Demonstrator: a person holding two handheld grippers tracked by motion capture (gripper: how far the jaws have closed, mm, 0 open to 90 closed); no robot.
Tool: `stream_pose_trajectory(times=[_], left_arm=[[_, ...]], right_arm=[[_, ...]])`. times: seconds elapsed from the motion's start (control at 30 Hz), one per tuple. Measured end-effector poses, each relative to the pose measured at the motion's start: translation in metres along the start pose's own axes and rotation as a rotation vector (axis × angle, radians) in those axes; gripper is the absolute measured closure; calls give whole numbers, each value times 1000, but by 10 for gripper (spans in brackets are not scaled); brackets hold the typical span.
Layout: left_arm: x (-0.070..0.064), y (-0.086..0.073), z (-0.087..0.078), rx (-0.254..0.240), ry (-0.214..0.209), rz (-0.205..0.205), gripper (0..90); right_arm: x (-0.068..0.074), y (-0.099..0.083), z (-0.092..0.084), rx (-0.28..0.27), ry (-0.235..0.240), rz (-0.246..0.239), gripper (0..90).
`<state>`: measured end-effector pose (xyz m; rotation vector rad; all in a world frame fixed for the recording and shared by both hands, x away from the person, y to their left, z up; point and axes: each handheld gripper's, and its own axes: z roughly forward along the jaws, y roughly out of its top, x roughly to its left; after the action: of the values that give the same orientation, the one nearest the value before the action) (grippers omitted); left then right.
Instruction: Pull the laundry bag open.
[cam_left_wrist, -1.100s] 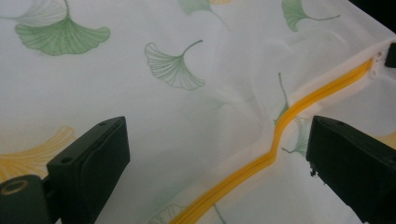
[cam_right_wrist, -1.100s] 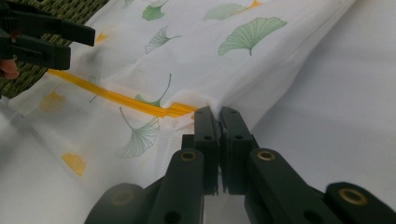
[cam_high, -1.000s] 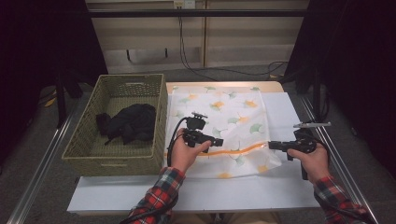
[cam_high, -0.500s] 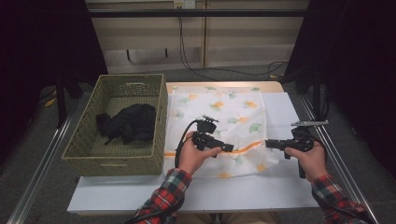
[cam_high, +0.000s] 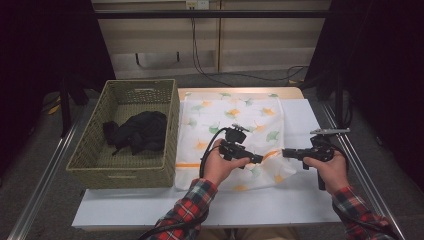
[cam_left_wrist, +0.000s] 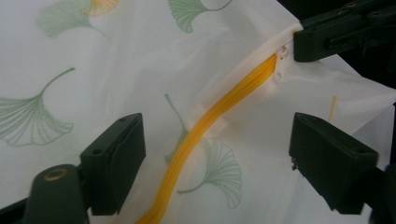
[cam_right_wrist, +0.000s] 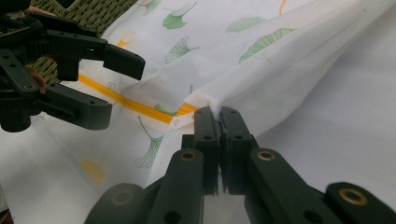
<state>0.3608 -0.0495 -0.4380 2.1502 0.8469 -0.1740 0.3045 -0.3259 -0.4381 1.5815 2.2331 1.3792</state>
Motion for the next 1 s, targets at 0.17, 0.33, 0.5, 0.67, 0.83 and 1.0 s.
stream_pose_trajectory(times=[0.17,0.33,0.5,0.67,0.83,1.0], left_arm=[[-5,6,5,-6,3,-6,278],[-5,9,10,4,0,-9,327],[-7,13,15,6,-10,6,379],[-10,15,22,28,-20,20,421],[-13,18,25,13,-20,24,462],[-17,21,26,6,-26,41,520]], right_arm=[[0,1,1,-1,0,-2,873],[0,1,2,-1,3,3,873],[0,1,2,-3,1,6,873],[0,1,3,-2,2,3,872],[1,1,3,-5,0,1,872],[2,1,3,-5,-3,1,873]])
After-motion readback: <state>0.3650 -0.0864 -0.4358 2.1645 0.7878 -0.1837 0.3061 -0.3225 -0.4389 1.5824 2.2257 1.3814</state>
